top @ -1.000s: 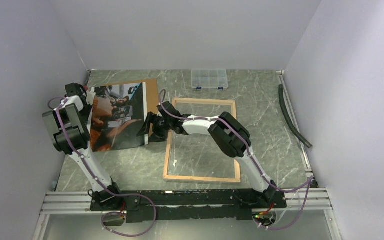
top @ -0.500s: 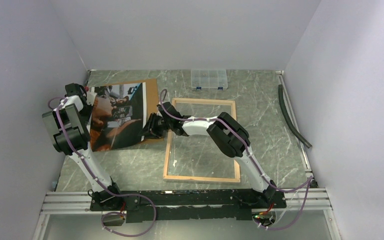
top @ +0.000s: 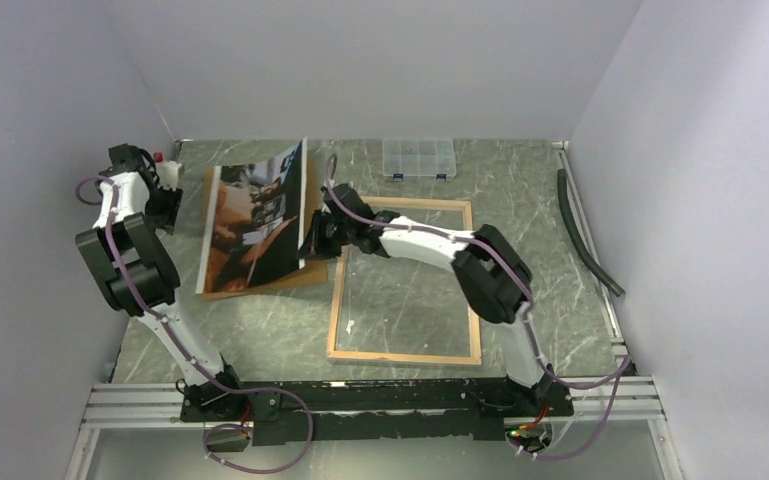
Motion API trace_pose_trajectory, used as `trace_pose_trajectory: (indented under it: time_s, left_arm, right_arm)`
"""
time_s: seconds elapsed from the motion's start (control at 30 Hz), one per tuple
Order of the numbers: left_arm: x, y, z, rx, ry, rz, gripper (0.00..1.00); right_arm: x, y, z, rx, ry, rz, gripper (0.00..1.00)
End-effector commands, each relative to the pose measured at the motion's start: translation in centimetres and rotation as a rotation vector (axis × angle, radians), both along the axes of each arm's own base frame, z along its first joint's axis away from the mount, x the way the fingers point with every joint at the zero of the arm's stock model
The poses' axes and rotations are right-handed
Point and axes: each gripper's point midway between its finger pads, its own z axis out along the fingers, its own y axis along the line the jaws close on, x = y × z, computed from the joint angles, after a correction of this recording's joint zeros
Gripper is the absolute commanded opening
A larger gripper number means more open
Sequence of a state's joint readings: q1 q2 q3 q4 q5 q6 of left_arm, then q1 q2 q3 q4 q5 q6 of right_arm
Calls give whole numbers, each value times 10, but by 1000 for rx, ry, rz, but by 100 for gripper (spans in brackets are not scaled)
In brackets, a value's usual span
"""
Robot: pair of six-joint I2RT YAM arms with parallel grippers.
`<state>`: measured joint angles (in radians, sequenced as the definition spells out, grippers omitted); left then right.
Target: Put the photo into the frame
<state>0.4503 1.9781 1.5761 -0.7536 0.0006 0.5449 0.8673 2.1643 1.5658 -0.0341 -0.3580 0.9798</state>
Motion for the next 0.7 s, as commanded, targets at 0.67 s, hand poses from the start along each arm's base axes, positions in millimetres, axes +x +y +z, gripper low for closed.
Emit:
trace_pose_trajectory:
  time_s: [0.67]
  left_arm:
    - [14,-115,83,-39,-116,-203,52]
  right_arm:
    - [-83,-312,213,-898,-475,-59,0]
